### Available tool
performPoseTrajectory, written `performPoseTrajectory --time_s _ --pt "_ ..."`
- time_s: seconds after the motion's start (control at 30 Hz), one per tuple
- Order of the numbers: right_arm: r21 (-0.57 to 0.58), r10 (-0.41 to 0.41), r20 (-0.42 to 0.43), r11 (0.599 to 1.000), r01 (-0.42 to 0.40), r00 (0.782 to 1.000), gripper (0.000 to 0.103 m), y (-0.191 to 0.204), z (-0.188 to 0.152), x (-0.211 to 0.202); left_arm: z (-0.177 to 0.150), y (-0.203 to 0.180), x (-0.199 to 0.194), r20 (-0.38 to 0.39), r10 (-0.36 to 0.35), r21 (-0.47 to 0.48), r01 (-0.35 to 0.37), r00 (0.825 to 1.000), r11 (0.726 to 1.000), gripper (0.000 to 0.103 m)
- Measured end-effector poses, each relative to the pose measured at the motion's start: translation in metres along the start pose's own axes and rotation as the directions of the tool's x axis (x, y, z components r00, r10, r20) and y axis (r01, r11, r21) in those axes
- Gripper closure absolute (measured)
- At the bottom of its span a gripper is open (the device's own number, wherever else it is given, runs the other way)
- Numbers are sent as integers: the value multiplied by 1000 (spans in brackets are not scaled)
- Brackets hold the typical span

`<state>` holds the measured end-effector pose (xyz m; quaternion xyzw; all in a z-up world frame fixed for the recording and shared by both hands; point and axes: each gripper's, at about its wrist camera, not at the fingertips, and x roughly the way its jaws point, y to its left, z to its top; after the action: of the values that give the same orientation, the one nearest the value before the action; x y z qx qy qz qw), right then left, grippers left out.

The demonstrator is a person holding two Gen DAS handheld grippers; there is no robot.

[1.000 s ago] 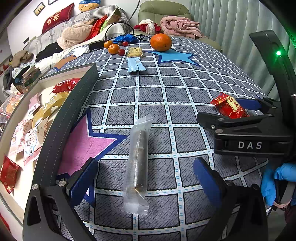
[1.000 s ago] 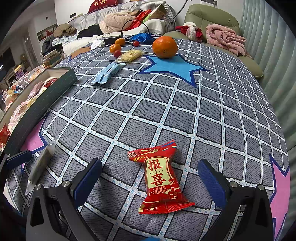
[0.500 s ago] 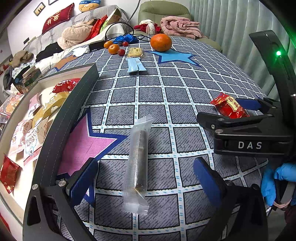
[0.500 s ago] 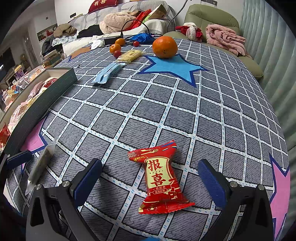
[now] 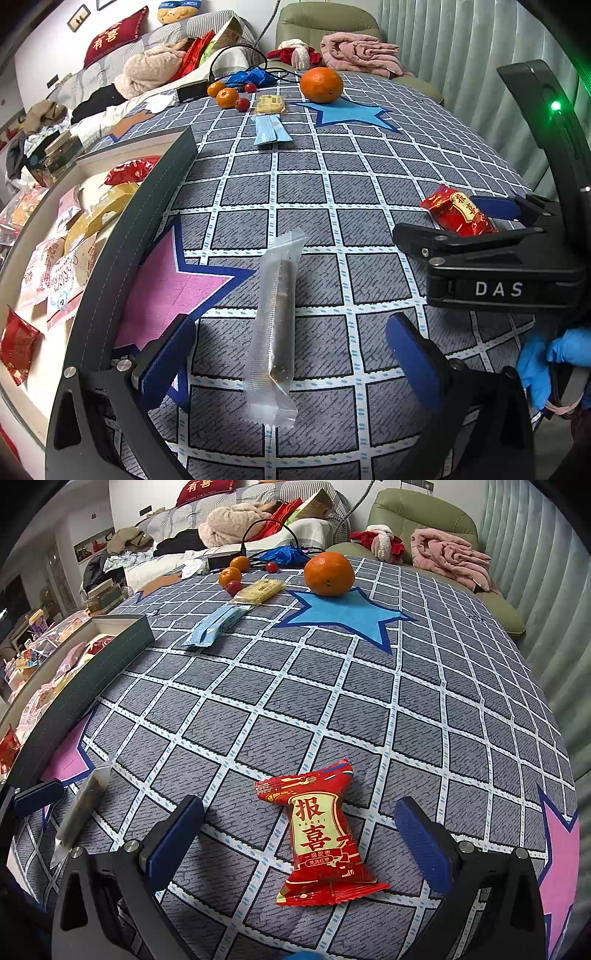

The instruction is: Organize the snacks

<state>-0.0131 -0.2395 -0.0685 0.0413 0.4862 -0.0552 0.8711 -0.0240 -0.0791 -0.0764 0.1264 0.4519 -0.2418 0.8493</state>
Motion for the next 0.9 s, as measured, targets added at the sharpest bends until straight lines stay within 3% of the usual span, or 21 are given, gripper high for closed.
performPoseTrajectory --time_s 0.27,0.43,0.5,0.57,0.6,0.63,0.67,0.9 --pt "-1 0 -1 1000 0 1000 0 0 0 1 2 0 -1 -5 -4 4 4 1000 1000 1" --pt "1 2 -58 1000 -2 998 0 0 4 1 11 -2 2 -67 -15 13 16 998 1000 4" --pt "4 -2 -74 1000 2 997 9 -1 6 -1 10 -5 1 -73 -24 24 26 997 999 13" --pt "0 -2 -66 1000 2 998 34 -1 7 -7 11 -11 -3 -72 -38 42 41 997 998 39" --pt "-2 0 -63 1000 -1 998 60 -1 7 -11 12 -13 -5 -72 -41 51 45 997 998 47" --pt "-3 9 -64 1000 -9 998 75 -2 7 -14 13 -15 -6 -76 -48 57 53 996 997 66" --pt "9 34 -74 999 -33 997 75 -4 7 -16 14 -17 -6 -81 -51 60 56 995 997 84" --pt "94 119 -71 989 -112 990 75 -17 1 -30 11 -15 -11 -101 -86 37 90 991 995 86"
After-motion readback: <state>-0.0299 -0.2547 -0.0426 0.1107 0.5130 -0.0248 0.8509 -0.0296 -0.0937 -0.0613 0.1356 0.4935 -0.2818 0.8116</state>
